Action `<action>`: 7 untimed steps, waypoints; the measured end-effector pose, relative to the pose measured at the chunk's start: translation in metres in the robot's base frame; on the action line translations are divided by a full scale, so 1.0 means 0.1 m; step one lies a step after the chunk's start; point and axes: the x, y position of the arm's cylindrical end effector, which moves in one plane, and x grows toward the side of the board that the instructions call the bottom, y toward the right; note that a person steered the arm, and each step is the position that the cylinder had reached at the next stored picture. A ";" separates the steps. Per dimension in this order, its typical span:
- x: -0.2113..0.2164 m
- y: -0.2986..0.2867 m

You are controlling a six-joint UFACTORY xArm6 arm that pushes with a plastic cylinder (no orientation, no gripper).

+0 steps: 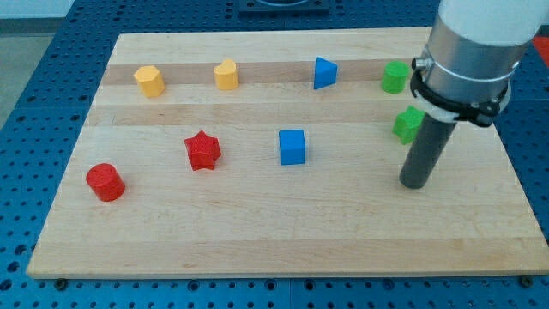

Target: Place the green star to the horizontal right of the red circle

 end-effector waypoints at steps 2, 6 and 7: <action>-0.30 0.73; -1.02 0.06; -0.59 -0.08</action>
